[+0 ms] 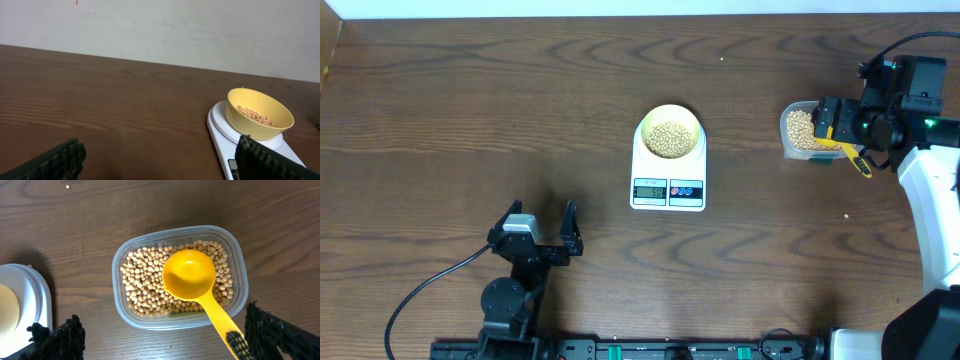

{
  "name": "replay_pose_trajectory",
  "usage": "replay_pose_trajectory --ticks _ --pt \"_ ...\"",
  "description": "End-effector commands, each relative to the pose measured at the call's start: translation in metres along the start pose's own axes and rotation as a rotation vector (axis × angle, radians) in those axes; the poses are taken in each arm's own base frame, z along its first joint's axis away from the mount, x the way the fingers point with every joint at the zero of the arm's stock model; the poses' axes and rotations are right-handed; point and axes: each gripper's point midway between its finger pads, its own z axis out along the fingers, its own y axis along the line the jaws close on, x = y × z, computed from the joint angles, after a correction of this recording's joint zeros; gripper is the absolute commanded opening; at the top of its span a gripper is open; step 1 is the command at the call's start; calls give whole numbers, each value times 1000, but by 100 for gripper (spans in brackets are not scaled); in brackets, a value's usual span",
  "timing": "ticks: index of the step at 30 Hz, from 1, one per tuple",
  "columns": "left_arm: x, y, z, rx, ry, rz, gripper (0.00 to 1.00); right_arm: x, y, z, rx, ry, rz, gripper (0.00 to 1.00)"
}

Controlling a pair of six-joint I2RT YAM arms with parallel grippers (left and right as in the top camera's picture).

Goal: Scoop item into bowl and weigh 50g on scale

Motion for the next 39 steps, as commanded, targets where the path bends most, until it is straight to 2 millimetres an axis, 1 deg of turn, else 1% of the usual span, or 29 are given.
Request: replay_pose_trajectory --ticks 1,11,20,21,22,24,26,30,33,36,38,39 --pt "14 5 0 -20 48 -10 97 -12 2 -12 -4 -41 9 99" --pt "14 5 0 -20 48 -10 98 -10 2 -12 -3 -35 10 99" --pt "14 5 0 -20 48 -10 98 -12 3 -20 -3 -51 6 99" --pt "14 5 0 -20 48 -10 97 -14 2 -24 7 -62 3 99" --pt "14 5 0 -20 48 -10 97 -18 2 -37 11 -97 -1 99" --pt "14 5 0 -20 48 -10 98 -23 4 -49 9 -131 -5 99" --pt "14 5 0 -20 48 -10 97 -28 7 -66 6 -176 -12 99" --pt "14 5 0 -20 48 -10 97 -31 11 -88 1 -238 -17 99" --pt "14 5 0 -20 48 -10 97 -28 21 -106 -27 -307 -41 99" --pt "14 5 0 -20 48 -10 98 -26 33 -116 -52 -372 -71 99" --pt "14 5 0 -20 48 -10 98 -24 44 -126 -74 -466 -102 99" --pt "14 5 0 -20 48 -10 97 -22 46 -128 -81 -488 -109 99"
